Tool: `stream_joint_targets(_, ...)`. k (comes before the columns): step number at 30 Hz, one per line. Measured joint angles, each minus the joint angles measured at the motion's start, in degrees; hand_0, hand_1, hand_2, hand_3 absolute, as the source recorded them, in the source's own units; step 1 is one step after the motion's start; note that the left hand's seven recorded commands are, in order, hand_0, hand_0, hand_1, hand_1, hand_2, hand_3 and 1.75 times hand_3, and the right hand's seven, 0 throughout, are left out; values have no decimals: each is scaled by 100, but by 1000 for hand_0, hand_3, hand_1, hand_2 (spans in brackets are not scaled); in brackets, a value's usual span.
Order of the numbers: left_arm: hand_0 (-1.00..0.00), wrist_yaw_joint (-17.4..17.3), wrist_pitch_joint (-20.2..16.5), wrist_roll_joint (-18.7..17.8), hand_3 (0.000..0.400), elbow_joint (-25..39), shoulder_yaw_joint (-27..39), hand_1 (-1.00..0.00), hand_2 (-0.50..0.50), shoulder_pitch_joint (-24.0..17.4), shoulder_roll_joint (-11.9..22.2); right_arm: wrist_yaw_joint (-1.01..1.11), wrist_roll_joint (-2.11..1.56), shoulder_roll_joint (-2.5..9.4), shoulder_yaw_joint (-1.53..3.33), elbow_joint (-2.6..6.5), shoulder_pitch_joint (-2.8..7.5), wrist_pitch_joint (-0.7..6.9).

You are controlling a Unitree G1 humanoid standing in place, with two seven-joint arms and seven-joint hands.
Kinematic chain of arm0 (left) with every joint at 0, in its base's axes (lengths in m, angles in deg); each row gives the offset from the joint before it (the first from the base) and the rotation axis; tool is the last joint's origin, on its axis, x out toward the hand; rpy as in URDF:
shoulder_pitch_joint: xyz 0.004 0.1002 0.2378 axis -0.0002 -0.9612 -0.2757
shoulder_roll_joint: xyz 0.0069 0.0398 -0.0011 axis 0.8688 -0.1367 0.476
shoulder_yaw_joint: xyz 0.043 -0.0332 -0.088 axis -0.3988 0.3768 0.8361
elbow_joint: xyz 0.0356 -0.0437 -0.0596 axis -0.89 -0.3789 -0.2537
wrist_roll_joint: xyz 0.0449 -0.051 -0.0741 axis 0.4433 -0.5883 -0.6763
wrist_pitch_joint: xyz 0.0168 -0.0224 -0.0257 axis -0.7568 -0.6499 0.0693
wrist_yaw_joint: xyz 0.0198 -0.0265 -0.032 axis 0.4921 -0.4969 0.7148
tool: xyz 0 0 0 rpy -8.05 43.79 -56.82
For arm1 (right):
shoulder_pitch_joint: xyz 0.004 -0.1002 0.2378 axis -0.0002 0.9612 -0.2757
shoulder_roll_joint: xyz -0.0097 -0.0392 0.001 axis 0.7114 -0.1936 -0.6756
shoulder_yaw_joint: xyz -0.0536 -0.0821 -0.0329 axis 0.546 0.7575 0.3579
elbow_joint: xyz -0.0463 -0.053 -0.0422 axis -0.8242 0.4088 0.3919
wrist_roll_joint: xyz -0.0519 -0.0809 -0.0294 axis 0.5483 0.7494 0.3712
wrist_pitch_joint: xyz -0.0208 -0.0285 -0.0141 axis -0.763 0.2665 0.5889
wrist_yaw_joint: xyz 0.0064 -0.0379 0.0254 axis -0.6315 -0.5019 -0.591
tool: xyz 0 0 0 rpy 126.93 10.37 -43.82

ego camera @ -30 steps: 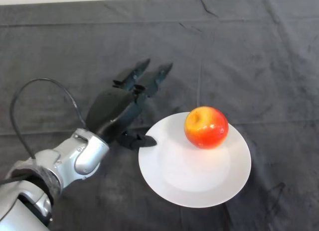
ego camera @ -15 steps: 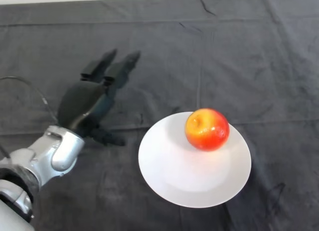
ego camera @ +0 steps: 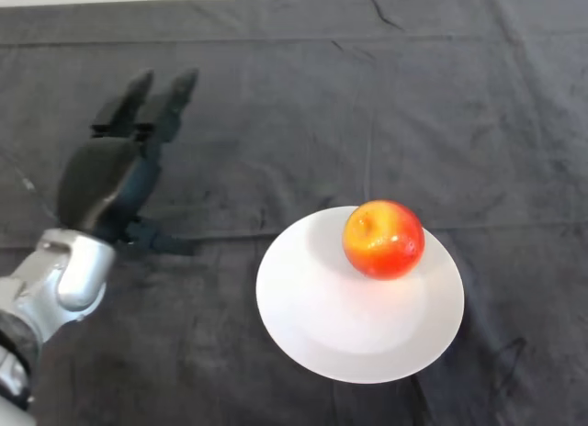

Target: Move the apple to the plate

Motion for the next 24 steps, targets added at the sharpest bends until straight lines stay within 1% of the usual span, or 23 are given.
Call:
stream_joint_targets(1,0,-9,0,-48,0,-14,87,0,0,-20,5,0,0,0,0,0,0,0)
stream_joint_targets(4,0,-47,38,-379,0,-18,419,0,0,-124,56,0,0,4,1,0,0,0)
stream_joint_targets(10,0,-257,68,-884,0,-101,994,0,0,-353,313,0,0,1,1,0,0,0)
stream_joint_targets(12,0,-340,71,-1114,0,-129,1178,0,0,-440,382,0,0,0,0,0,0,0)
stream_joint_targets(18,0,-618,63,-1876,0,-170,1950,0,0,-623,454,0,0,2,0,0,0,0)
stream_joint_targets(24,0,-880,-78,-2549,0,-172,2582,0,0,-657,470,0,0,2,0,0,0,0)
